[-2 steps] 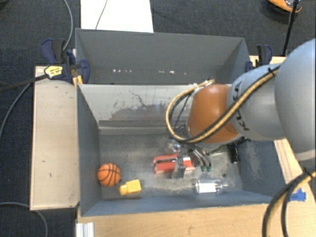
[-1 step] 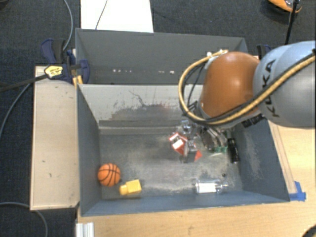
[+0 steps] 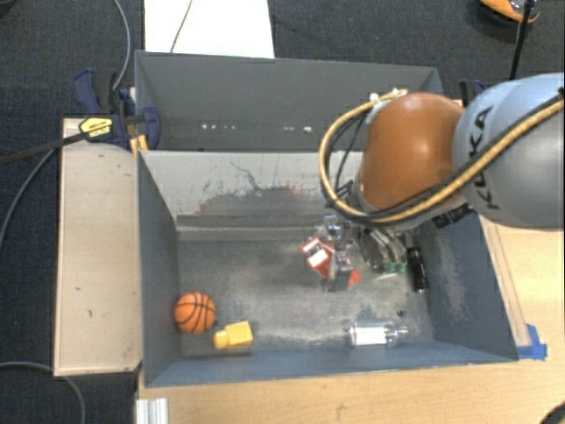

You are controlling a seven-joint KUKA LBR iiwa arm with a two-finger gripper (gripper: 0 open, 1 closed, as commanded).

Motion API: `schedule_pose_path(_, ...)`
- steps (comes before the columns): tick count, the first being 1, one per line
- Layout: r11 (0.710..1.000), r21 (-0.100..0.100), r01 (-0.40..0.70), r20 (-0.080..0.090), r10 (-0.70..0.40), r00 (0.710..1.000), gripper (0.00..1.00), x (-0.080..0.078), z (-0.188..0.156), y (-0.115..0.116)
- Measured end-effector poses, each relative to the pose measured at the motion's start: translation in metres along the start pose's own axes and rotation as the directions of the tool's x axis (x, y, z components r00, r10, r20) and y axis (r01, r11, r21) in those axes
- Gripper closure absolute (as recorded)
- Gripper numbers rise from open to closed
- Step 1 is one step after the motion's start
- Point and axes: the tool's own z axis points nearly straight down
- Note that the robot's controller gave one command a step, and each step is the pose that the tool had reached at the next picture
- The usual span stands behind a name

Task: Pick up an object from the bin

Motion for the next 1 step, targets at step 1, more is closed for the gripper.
schedule_pose_path(1, 1.000, -0.001, 0.028, -0.007, -0.028, 1.000, 1.00, 0.0011, -0.0445, -0.0032)
